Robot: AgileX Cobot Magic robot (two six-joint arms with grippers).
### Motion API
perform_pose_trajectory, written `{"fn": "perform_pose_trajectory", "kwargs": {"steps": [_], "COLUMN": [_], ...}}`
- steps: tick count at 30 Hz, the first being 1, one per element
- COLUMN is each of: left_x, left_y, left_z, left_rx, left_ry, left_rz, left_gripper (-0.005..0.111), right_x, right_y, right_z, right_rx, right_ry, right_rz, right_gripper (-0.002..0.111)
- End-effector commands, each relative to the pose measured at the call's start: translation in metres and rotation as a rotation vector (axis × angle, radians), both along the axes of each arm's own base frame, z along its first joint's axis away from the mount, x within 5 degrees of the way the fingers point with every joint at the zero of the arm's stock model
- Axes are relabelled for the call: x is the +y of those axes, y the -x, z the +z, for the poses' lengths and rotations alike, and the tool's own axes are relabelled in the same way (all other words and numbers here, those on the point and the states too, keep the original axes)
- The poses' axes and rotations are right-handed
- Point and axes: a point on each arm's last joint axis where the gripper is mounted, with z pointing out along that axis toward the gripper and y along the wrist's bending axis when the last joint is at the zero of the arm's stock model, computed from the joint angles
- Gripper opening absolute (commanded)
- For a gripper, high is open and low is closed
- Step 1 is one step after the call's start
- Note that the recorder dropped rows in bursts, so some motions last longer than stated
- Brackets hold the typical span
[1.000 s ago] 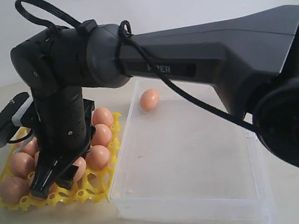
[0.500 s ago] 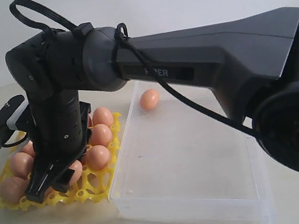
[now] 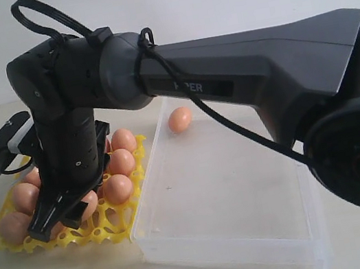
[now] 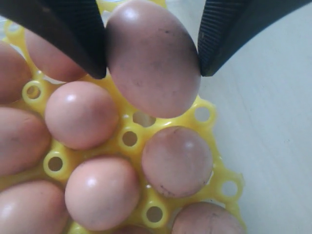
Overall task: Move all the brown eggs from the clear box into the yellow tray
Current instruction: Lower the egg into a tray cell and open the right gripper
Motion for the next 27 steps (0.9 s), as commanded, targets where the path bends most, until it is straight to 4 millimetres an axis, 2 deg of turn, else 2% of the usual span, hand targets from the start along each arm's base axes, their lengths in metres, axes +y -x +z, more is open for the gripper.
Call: {"fn": "perform_pose_trajectory", "kwargs": {"steps": [1,12,18,27], "left_x": [0.0002,0.0002,0.0002,0.0002], "left_y": [0.0001,0.0001,0.0001,0.0001], "left_z": [0.0025,0.0025,0.0025,0.0025], "left_rx": [-0.019,-0.019,-0.019,-0.019], "left_ry": [0.001,0.001,0.001,0.001], "left_rz": [0.003,0.003,0.003,0.003], "left_gripper": [0.0,0.0,0.0,0.0], "right_x": [0.001,0.0008,0.0017,0.0018], "right_y": [-0.0016,-0.0033,-0.0035,-0.0036], "right_z": [0.0055,0.0057,0.0059,0.006], "right_rx": [-0.023,-0.044,-0.045,-0.041], "right_ry": [-0.014,-0.011,-0.021,-0.026], "right_rz": [-0.001,0.002,0.0,-0.022], "right_gripper": [0.041,0.041,0.05,0.051]}}
